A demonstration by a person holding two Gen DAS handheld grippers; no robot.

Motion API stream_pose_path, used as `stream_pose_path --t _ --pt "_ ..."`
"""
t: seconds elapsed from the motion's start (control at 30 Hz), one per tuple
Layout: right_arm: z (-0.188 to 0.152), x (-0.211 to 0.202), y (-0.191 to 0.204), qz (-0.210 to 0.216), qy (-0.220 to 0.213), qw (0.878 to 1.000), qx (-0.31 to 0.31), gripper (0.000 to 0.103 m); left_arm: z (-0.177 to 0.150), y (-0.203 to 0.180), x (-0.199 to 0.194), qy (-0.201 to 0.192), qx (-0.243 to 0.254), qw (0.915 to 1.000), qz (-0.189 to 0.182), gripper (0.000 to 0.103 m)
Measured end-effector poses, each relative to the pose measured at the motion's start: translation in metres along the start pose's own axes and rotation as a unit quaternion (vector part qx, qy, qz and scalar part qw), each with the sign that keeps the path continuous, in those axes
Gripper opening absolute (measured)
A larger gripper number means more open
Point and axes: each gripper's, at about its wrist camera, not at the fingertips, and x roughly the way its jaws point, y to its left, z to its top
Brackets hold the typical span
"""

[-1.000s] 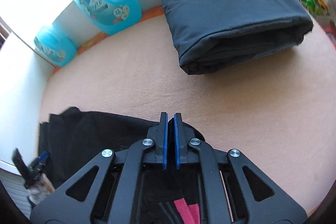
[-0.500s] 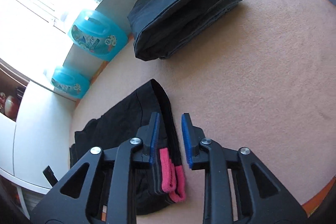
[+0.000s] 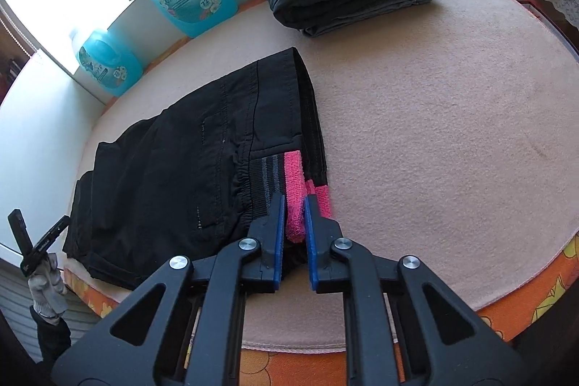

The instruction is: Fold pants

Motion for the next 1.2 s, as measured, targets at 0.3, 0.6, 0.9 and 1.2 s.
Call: stream_pose_path --t 0.3,0.6,0.9,1.2 --pt "-0.003 0.009 0.005 -0.056 0.002 0.998 -0.037 0.065 -0.006 0.024 -0.003 0.001 -0.025 0.9995 0.018 0.036" --pt "-0.009 0.032 0.005 -0.011 0.012 1.0 -0.019 0.071 -0.006 0.078 -0.026 -0.027 -0.078 0.9935 0.078 0.037" --pt "-0.01 0.022 0.018 0.001 -0.024 0.999 -0.028 0.031 -0.02 0.1 -0.024 -0.013 -0.095 0.9916 0.087 0.037" --pt "-0.006 0.005 0.041 -0.019 -0.053 0.997 -0.049 0.023 -0.03 0.097 -0.002 0.005 -0.087 0.9919 0.092 0.037"
